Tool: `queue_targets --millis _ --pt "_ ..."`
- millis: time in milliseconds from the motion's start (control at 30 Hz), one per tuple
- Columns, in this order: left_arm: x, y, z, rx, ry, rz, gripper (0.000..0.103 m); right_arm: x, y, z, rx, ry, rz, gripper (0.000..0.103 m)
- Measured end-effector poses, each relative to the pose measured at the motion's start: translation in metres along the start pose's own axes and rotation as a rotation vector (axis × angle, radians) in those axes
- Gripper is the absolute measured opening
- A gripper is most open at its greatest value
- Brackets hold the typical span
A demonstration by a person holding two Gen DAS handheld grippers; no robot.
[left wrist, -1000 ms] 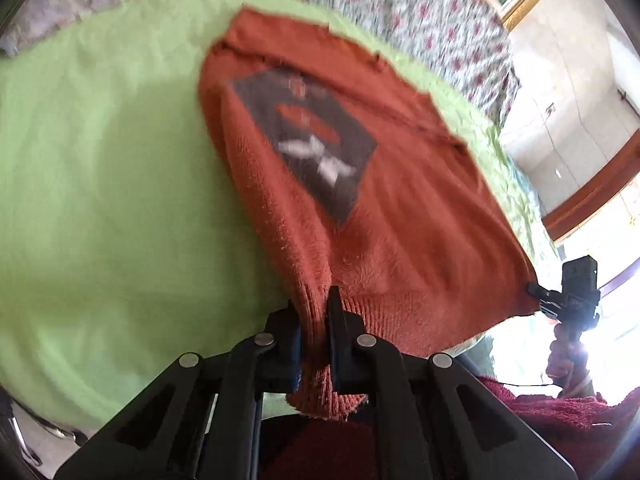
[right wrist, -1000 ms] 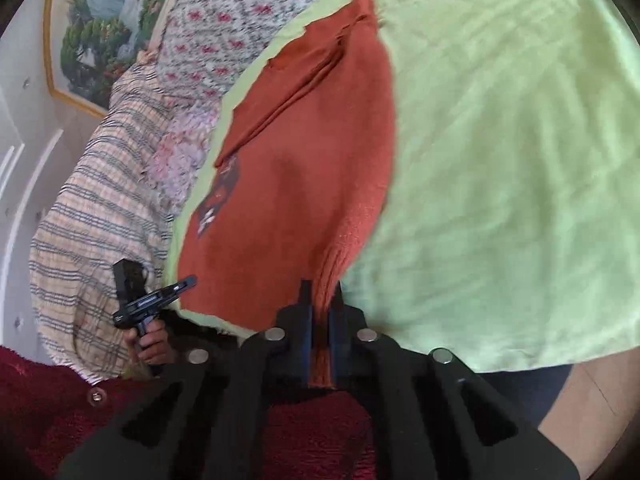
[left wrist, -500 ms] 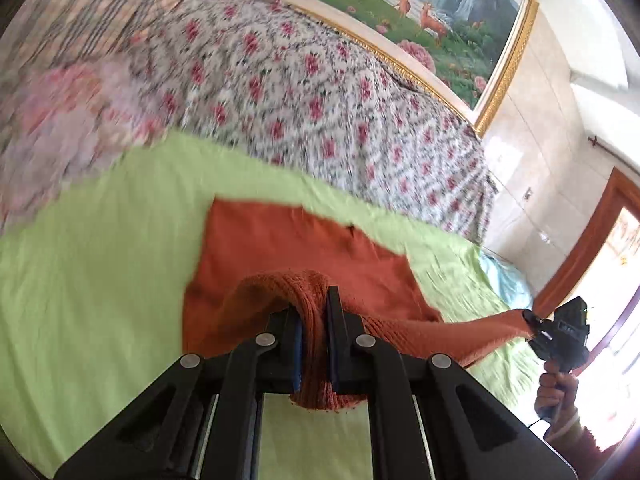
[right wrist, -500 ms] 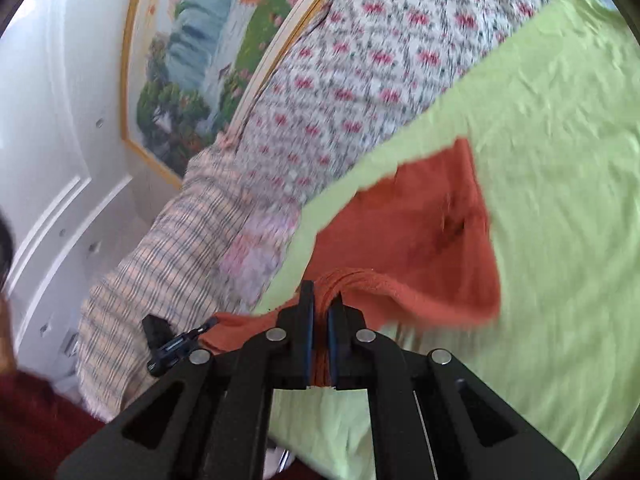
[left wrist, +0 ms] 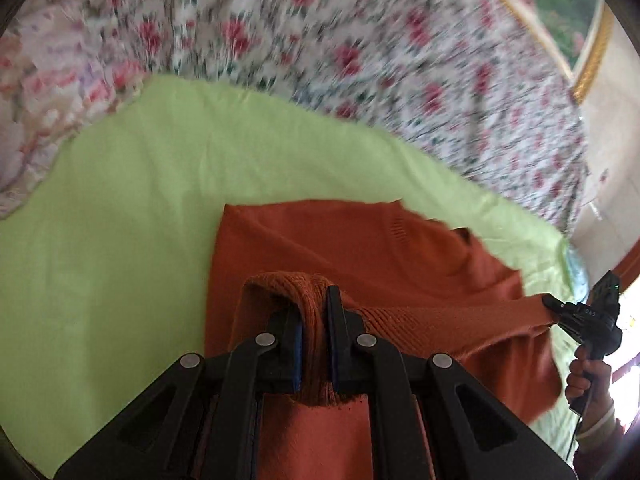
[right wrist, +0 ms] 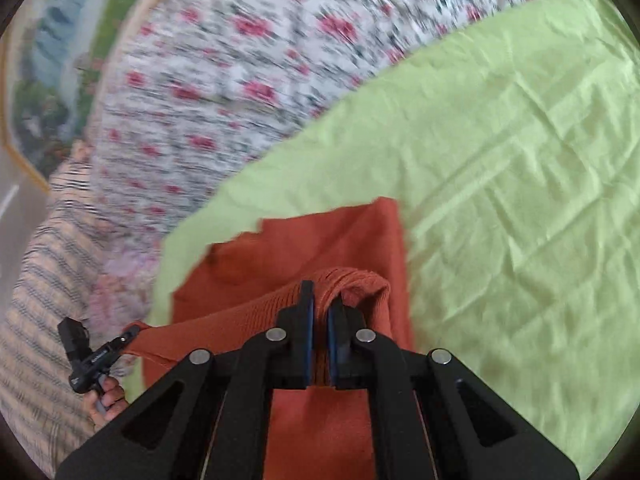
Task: Fold small clothes
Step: 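Lift the hem with both tools and fold it over toward the collar, then open both tools to release the hem and withdraw them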
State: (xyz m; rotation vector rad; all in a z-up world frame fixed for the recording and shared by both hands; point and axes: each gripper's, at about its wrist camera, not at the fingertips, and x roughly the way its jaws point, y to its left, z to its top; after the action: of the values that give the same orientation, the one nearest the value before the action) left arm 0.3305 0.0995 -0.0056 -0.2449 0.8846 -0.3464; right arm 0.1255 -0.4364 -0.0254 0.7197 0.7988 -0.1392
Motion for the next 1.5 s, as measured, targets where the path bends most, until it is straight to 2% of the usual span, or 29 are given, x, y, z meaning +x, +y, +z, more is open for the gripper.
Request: queue_targets --millis 133,200,267,300,367,433,467,567,633,667,700,733,767,833,867,933,967,1000,1067,1100,1233,1333,1400,1500 --pt "0.034 0.015 -0.002 -0.037 0.093 0.01 0.015 0.033 -0.011 0.005 -0.002 0.068 -0.064 0.008" --pt "0.019 0.015 -0.014 -0.041 0.081 -0.024 0.017 0.025 -0.013 0.002 0.016 0.063 -0.048 0.009" --pt "-0.003 0.005 -0.03 -0.004 0.066 -0.053 0.026 0.005 -0.008 -0.003 0.008 0.015 -0.036 0.012" --pt "-0.015 -0.003 -0.041 0.023 0.065 -0.071 0.027 -0.012 -0.001 -0.009 -0.029 -0.027 -0.043 0.014" --pt "-0.034 -0.024 -0.063 0.069 0.068 -0.126 0.033 -0.03 0.016 -0.024 -0.113 -0.057 -0.025 0.015" --pt "-0.042 -0.049 -0.084 0.129 0.1 -0.196 0.04 -0.031 0.04 -0.044 -0.209 0.0 0.042 0.015" --pt "-0.041 -0.066 -0.096 0.175 0.115 -0.215 0.041 -0.026 0.054 -0.057 -0.274 0.057 0.082 0.015" --pt "-0.019 -0.097 -0.111 0.277 0.177 -0.212 0.042 0.004 0.094 -0.095 -0.465 0.252 0.133 0.015" --pt "0.005 -0.104 -0.112 0.33 0.229 -0.143 0.042 0.029 0.109 -0.113 -0.579 0.357 0.094 0.015" --pt "0.02 -0.099 -0.107 0.336 0.262 -0.11 0.039 0.042 0.112 -0.117 -0.625 0.392 0.046 0.015" --pt "0.028 -0.092 -0.1 0.327 0.275 -0.107 0.035 0.054 0.112 -0.115 -0.651 0.41 -0.005 0.015" --pt "0.035 -0.082 -0.089 0.316 0.266 -0.094 0.024 0.063 0.108 -0.108 -0.641 0.425 -0.013 0.015" --pt "0.039 -0.074 -0.08 0.309 0.257 -0.07 0.018 0.071 0.101 -0.095 -0.614 0.426 -0.022 0.015" --pt "0.049 -0.052 -0.053 0.266 0.249 -0.039 0.014 0.08 0.084 -0.062 -0.547 0.369 -0.101 0.014" --pt "0.052 -0.038 -0.037 0.231 0.223 -0.001 0.014 0.083 0.075 -0.044 -0.503 0.338 -0.126 0.014" --pt "0.056 -0.012 -0.01 0.178 0.158 0.127 0.015 0.081 0.051 -0.004 -0.381 0.222 -0.24 0.012" --pt "0.057 0.0 -0.001 0.152 0.129 0.183 0.013 0.076 0.037 0.014 -0.314 0.155 -0.287 0.012" --pt "0.058 0.012 0.005 0.114 0.119 0.201 0.012 0.069 0.021 0.028 -0.234 0.101 -0.29 0.012" --pt "0.057 0.035 0.008 0.018 0.117 0.119 0.01 0.062 0.002 0.04 -0.121 0.068 -0.257 0.012" --pt "0.053 0.041 0.005 -0.002 0.1 0.095 0.01 0.059 -0.002 0.039 -0.093 0.069 -0.233 0.012" --pt "0.024 0.044 -0.017 -0.017 0.051 0.131 0.012 0.037 0.006 0.019 -0.118 0.031 -0.246 0.015" --pt "-0.009 0.048 -0.043 -0.072 0.035 0.148 0.017 0.017 0.009 0.0 -0.11 0.03 -0.197 0.015" --pt "-0.029 0.046 -0.062 -0.099 0.022 0.121 0.017 0.001 0.017 -0.021 -0.127 0.042 -0.162 0.015" --pt "-0.064 0.03 -0.095 -0.127 0.0 0.063 0.025 0.002 0.042 -0.055 -0.154 0.071 -0.113 0.015"
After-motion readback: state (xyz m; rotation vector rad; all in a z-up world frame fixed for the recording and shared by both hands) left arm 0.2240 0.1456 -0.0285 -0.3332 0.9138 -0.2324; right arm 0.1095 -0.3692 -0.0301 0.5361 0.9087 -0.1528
